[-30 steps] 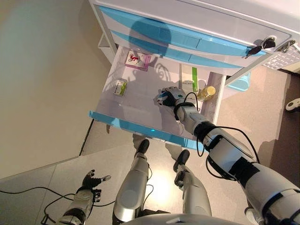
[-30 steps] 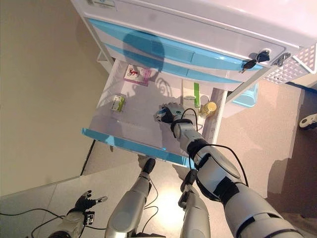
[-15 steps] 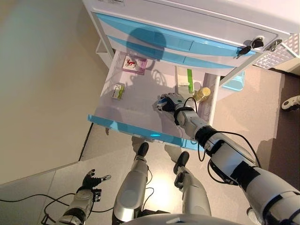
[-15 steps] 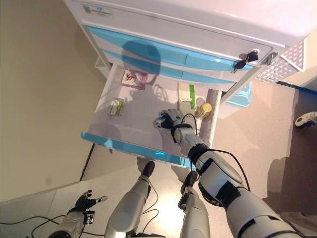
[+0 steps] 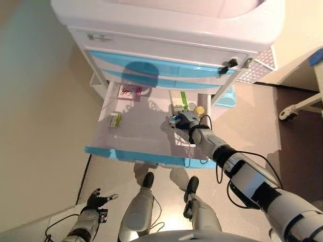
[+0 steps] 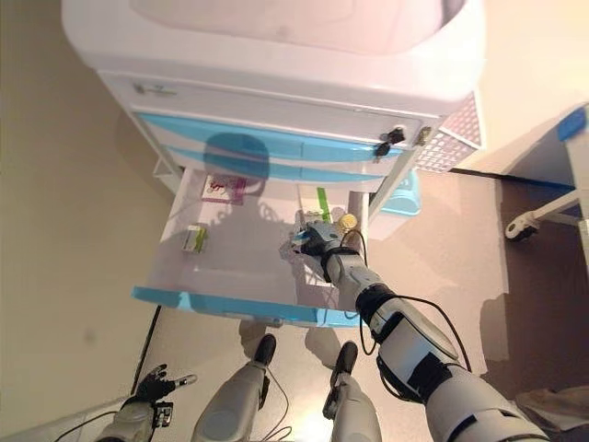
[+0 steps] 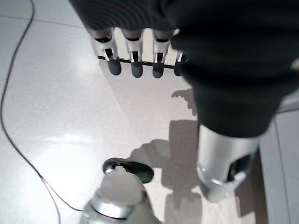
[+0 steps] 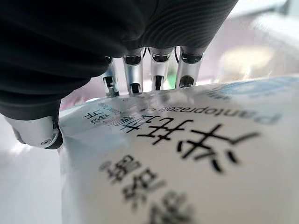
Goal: Open the drawer and pick up the medicine
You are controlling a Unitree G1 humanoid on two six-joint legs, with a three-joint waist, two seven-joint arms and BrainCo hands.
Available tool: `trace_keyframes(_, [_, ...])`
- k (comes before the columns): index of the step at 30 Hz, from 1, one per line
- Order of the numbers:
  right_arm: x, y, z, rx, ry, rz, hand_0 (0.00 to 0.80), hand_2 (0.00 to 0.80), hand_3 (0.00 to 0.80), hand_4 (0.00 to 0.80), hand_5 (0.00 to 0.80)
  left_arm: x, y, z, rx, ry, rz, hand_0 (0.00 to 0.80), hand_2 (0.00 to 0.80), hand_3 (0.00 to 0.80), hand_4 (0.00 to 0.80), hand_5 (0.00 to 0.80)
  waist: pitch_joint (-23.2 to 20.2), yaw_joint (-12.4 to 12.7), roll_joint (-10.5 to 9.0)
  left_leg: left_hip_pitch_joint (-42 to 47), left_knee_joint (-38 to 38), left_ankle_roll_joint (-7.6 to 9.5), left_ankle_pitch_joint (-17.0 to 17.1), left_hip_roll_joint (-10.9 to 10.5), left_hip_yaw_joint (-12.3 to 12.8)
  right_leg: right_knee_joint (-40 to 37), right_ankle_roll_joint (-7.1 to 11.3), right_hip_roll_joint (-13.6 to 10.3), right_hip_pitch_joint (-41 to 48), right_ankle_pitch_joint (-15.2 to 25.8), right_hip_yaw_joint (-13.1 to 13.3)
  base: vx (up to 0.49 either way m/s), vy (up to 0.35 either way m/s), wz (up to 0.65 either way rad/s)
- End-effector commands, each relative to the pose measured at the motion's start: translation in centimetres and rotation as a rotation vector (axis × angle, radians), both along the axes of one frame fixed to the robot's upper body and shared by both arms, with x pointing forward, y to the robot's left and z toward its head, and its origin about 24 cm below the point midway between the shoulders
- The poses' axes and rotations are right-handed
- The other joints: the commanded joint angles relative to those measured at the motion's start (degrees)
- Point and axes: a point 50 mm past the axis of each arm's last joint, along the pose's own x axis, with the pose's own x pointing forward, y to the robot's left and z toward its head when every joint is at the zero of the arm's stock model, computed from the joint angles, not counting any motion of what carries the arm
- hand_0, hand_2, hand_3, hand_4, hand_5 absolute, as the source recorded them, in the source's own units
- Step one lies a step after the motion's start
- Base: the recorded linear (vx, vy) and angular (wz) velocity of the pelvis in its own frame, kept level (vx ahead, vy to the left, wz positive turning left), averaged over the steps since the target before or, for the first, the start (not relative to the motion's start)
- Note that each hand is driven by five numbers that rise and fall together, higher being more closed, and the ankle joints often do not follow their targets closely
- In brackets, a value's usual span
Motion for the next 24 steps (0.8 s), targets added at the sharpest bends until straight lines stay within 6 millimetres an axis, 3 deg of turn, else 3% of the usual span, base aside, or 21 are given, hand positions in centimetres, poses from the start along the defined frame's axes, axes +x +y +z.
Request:
trace_keyframes(1, [1.2, -0.3, 3.2, 0.055, -0.103, 0.025, 0.8, 0.8, 0.8, 0.8, 0.8, -2.0, 0.5, -0.7, 0.009, 0.064, 0.039, 0.0, 0.0, 0.0, 0.0, 0.0, -0.79, -0.18, 0.45, 0.82, -7.56, 1.89, 3.63, -1.4, -1.5, 2.78, 3.35, 0.88, 2.05, -2.19, 0.29, 0.038, -0.005, -0.12])
trace_keyframes(9, [0.6, -0.5, 3.4, 0.084, -0.111, 0.057, 0.8, 0.8, 0.8, 0.8, 0.8, -4.0, 0.7, -1.3, 0.02, 0.14, 0.043, 0.0, 0.0, 0.0, 0.0, 0.0, -4.57, -0.64, 0.29, 5.45, -11.14, 1.47, 3.91, -0.14, -0.25, -0.53, 3.53, 1.94, 6.23, -2.08, 0.52, 0.089, -0.019, -0.13])
trace_keyframes(24, [-1.0, -3.1, 2.2, 0.167, -0.084, 0.031, 0.8, 0.8, 0.8, 0.8, 0.8, -7.1, 0.3, -2.1, 0.004, 0.223, 0.073, 0.0, 0.0, 0.0, 0.0, 0.0, -11.32, -2.36, 2.41, 12.5, -14.46, 1.1, 3.19, 0.92, 0.73, -2.94, 3.72, 2.36, 12.6, -3.69, 0.24, 0.083, -0.007, -0.06])
